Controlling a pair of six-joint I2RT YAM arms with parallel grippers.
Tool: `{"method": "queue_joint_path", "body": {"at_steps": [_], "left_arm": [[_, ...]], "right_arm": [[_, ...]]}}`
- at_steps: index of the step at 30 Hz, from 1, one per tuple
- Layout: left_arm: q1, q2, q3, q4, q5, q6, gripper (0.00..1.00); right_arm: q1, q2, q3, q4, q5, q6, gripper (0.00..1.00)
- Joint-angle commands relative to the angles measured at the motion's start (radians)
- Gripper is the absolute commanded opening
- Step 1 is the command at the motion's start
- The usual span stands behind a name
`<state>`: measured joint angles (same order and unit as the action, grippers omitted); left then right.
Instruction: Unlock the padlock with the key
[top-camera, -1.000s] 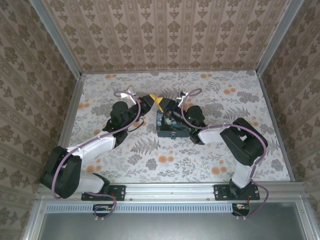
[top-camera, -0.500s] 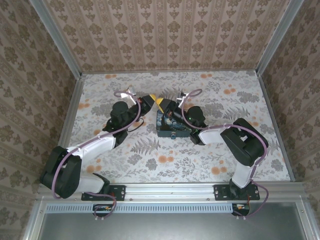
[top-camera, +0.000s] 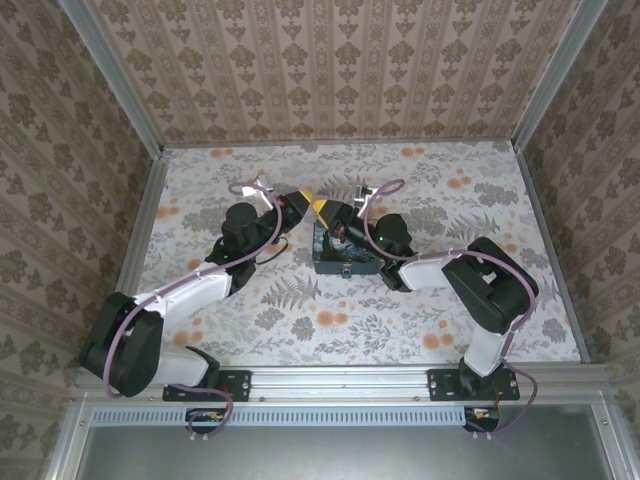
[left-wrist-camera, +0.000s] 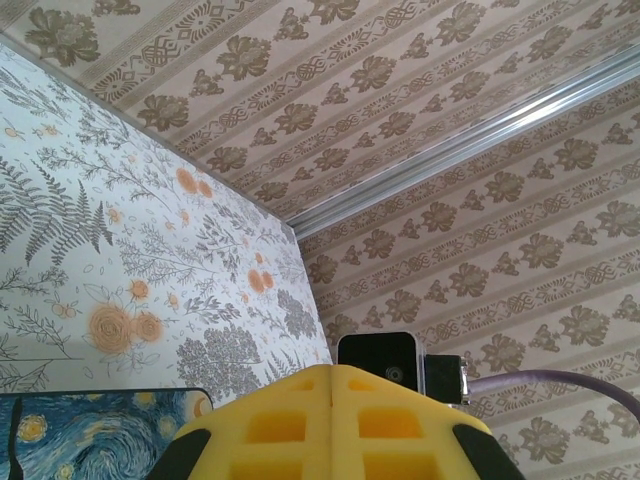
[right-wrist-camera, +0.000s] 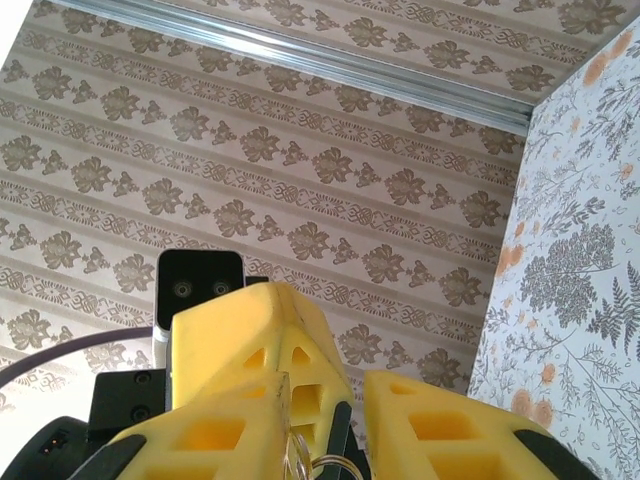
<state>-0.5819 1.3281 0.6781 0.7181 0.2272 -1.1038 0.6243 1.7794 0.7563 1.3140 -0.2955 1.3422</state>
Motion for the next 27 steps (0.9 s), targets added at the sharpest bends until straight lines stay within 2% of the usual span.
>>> {"method": "queue_joint_path", "body": {"at_steps": [1, 5, 11, 17, 27], "left_arm": [[-0.001, -0.009, 0.019, 0.023, -0.009, 0.018, 0.00], [-0.001, -0.009, 0.019, 0.022, -0.009, 0.018, 0.00], [-0.001, -0.009, 0.018, 0.022, -0.009, 0.018, 0.00], [-0.001, -0.010, 0.016, 0.022, -0.012, 0.018, 0.00], [-0.001, -0.009, 0.015, 0.020, -0.017, 0.023, 0.00]], "right_arm": [[0.014, -0.020, 0.004, 0.026, -0.033, -0.023, 0.30], [0.017, -0.018, -0.001, 0.027, -0.032, -0.024, 0.30], [0.018, -0.019, 0.003, 0.027, -0.034, -0.023, 0.23], [0.025, -0.019, 0.003, 0.026, -0.039, -0.026, 0.26], [0.034, -0.021, -0.002, 0.025, -0.044, -0.033, 0.25]]}}
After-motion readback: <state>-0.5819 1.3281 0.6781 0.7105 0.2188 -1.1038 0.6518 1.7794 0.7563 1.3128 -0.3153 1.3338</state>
